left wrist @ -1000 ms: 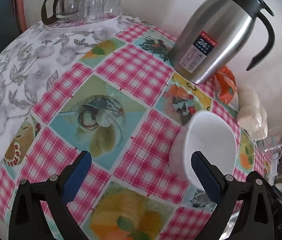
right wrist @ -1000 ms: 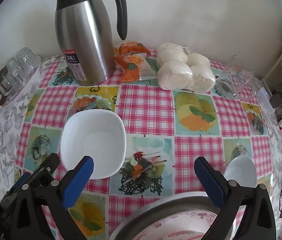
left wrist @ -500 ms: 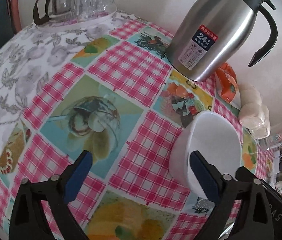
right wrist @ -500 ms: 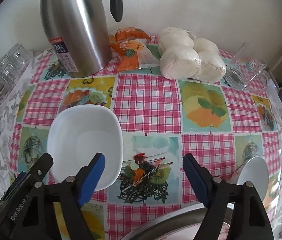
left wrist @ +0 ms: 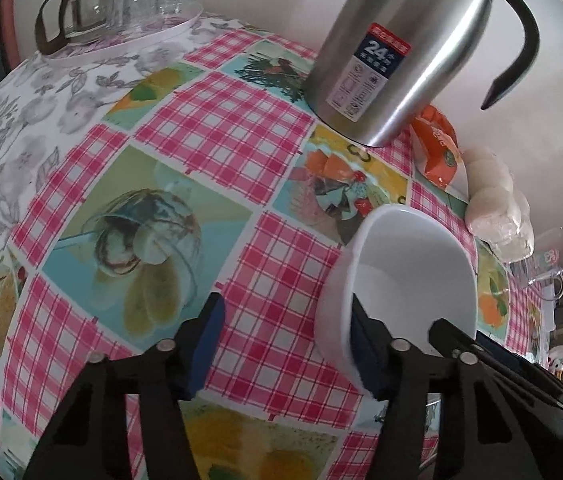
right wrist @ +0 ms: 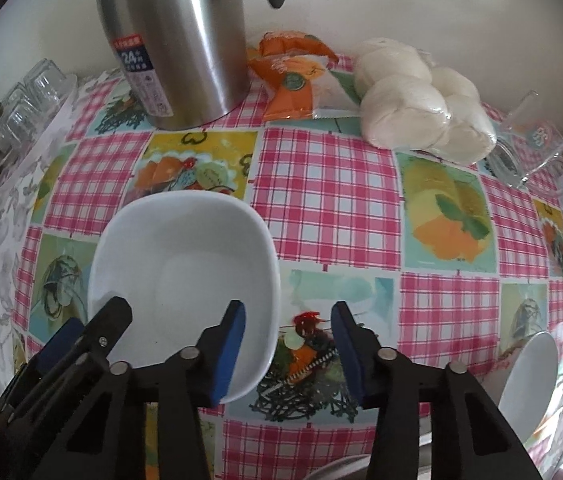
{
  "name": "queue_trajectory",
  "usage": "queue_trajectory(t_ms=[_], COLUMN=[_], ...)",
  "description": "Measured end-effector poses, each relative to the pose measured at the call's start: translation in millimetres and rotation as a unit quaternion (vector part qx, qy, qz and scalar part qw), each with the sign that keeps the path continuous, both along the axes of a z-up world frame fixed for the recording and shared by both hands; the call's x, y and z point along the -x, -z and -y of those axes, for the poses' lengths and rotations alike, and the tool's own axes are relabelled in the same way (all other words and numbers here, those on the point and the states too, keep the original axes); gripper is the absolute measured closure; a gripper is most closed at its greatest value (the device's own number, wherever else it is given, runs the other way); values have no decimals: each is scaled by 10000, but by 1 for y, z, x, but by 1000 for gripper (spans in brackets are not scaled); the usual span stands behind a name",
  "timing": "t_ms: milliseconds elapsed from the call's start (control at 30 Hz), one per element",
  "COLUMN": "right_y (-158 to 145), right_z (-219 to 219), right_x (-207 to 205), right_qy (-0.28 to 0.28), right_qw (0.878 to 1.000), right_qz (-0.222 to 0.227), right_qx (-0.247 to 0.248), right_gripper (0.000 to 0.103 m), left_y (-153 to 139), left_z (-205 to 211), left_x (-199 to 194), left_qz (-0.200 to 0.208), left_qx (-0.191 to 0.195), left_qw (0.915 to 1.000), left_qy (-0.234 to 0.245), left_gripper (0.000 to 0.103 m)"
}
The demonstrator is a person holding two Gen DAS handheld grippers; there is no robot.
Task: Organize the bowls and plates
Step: 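Close both grippers on the rim of the white square bowl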
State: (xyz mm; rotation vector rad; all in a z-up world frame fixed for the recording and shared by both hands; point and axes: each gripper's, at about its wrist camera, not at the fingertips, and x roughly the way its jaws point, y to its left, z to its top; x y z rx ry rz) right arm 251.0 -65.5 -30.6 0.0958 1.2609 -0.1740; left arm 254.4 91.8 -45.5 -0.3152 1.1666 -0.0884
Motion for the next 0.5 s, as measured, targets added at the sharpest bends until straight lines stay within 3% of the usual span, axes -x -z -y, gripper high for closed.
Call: queue_trajectory(t_ms=[200,500], right_y=[12,23], right_z=[4,15], right_x=[-8,-16], right_qy=[42,175], right_qw=[9999,9987], right_qz=[-115,-160], right_qx=[-89,-455], right_gripper=[66,70], left_y=[4,21], left_z=[9,19], left_x=[-3,-5], left_qz=[37,-37], left_qx=[70,-54], left_qw=[9999,9999], left_qy=[151,84], left_gripper=[62,64])
